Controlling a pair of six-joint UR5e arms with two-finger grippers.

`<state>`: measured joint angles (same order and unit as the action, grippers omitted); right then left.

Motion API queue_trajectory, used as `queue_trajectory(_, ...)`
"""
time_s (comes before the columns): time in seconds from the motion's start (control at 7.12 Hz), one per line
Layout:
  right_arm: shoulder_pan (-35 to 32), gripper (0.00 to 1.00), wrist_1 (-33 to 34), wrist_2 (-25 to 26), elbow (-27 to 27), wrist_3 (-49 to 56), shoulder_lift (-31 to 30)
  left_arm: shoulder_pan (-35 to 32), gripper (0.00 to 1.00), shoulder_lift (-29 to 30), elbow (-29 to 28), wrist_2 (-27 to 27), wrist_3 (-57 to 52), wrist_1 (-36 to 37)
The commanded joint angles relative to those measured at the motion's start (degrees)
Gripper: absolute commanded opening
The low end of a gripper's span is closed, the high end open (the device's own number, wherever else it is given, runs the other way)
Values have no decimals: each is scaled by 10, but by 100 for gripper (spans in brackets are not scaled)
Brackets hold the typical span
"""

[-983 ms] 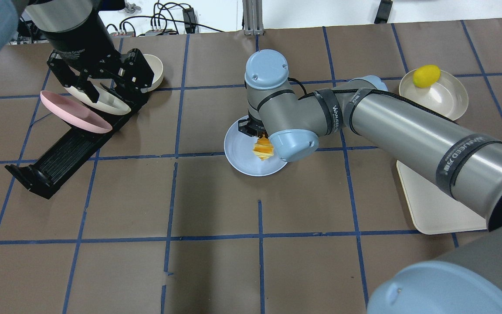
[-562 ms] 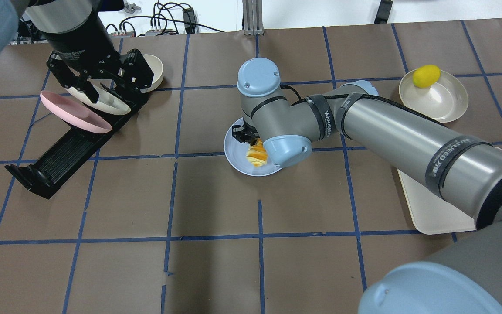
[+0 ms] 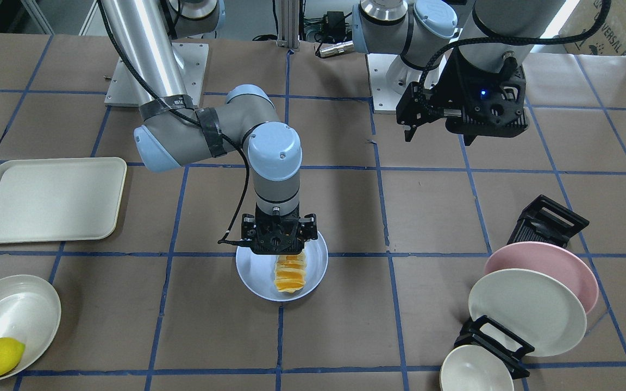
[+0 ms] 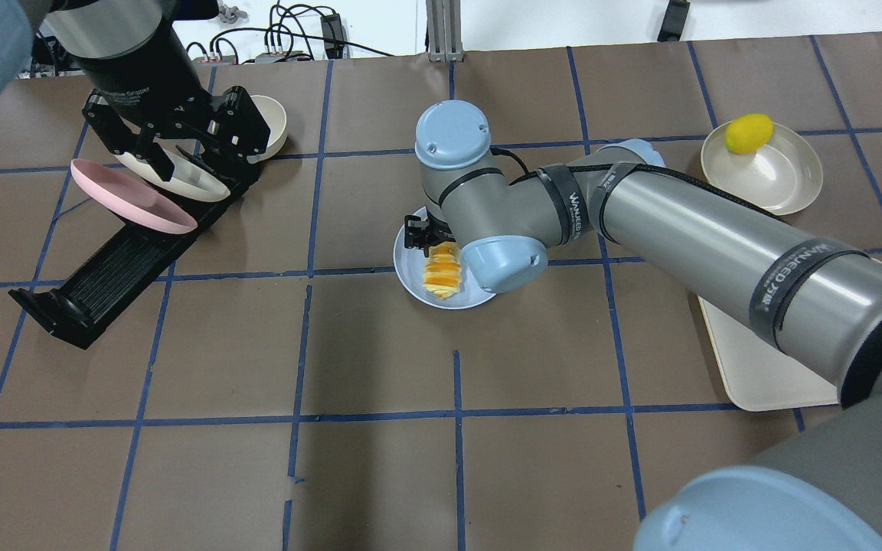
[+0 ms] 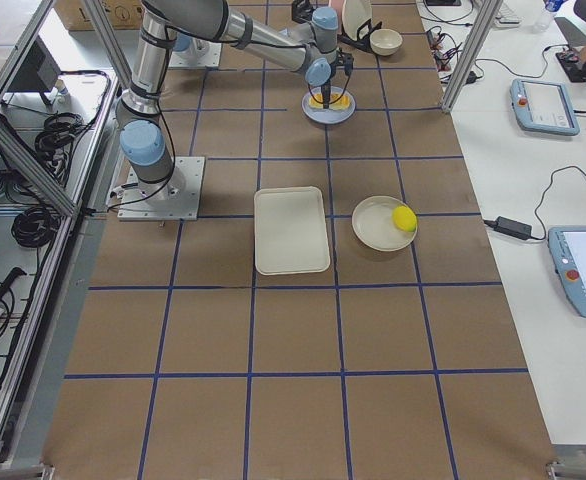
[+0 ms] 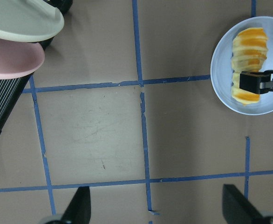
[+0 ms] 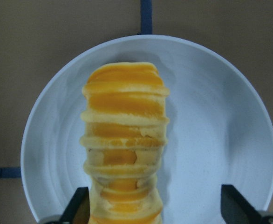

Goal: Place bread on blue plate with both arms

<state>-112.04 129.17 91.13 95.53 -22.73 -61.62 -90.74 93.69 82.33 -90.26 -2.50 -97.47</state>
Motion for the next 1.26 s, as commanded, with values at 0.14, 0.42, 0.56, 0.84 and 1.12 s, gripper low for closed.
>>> queue_trajectory(0.14,48,100,-72,-1,-31,61,-59,-1,100,0,0,0,3,0)
queue_trajectory(0.42,111,100,-153,1,-58,158,-114,2,100,2,2,1,1,0)
queue_trajectory(0.56,139,100,-192,-2,-58,193,-142,0,100,1,3,1,4,0)
queue_trajectory(0.84,147,100,-257,-7,-53,196,-196,-1,100,9,0,0,4,1)
queue_trajectory(1.12,156,100,-305,-6,-52,225,-243,-1,100,14,11,2,2,57)
